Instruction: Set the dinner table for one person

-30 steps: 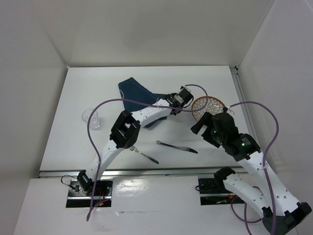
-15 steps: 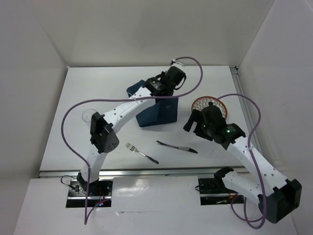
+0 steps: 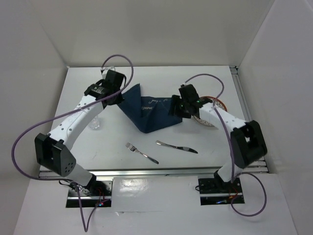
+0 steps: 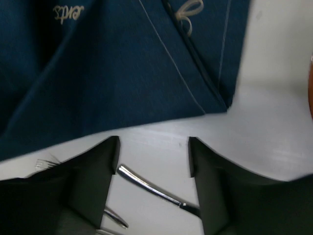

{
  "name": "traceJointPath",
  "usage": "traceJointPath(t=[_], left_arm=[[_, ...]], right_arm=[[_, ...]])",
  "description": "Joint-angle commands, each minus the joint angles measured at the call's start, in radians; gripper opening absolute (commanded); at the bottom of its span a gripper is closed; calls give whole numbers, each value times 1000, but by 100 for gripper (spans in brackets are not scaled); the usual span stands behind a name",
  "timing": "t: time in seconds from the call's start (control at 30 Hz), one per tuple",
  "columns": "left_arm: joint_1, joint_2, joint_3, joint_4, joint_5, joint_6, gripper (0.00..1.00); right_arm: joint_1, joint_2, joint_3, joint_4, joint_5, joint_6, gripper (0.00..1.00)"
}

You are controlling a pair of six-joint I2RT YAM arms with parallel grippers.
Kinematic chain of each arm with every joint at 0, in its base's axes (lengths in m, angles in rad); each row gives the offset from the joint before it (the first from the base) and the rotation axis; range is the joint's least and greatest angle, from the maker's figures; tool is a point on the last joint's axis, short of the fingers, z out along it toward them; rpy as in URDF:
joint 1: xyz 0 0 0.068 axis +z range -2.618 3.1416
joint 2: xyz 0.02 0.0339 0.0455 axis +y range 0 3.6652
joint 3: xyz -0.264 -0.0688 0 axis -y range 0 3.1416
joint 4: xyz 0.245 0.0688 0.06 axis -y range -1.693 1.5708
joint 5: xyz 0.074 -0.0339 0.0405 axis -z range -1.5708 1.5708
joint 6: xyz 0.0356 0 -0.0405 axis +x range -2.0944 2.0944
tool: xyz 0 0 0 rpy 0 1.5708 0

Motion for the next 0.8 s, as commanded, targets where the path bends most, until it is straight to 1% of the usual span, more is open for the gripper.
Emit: traceJointPath(t=[0.0, 0.03, 0.07, 0.1, 0.2, 0.23, 0.3, 0.33, 0.43, 0.5, 0.57, 0.63, 0.73, 0.77], left_arm=[[8, -93, -145, 39, 68, -164, 0], [18, -136, -176, 53, 68, -164, 0], [18, -151, -202, 67, 68, -178, 0], [27, -165, -236, 78, 68, -178, 0], [37, -175, -248, 89, 68, -178, 0], [37, -175, -248, 73, 68, -178, 0], [37, -164, -239, 64, 57, -178, 0], [37, -164, -239, 64, 57, -178, 0], [26, -155, -239, 55, 48, -178, 0], [26, -155, -239, 55, 48, -178, 0], [26, -155, -248, 55, 48, -178, 0], [26, -155, -248, 55, 37, -169, 0], [26, -155, -248, 55, 27, -169, 0], [26, -155, -248, 55, 27, -169, 0]], right_arm=[[7, 139, 189, 71, -22, -45, 73], [7, 221, 231, 45, -22, -35, 75], [7, 263, 274, 25, -13, -22, 77], [16, 301, 364, 2, -13, 11, 82], [16, 449, 500, -90, -13, 57, 83], [30, 511, 584, -132, -13, 80, 86], [53, 565, 658, -169, 0, 90, 86], [73, 590, 722, -188, 13, 100, 87], [96, 662, 807, -229, 14, 134, 87], [96, 711, 844, -278, 14, 148, 87], [105, 722, 865, -303, 14, 160, 87], [115, 734, 865, -312, -8, 169, 83], [115, 708, 804, -291, -35, 180, 79], [115, 697, 784, -280, -54, 192, 73]])
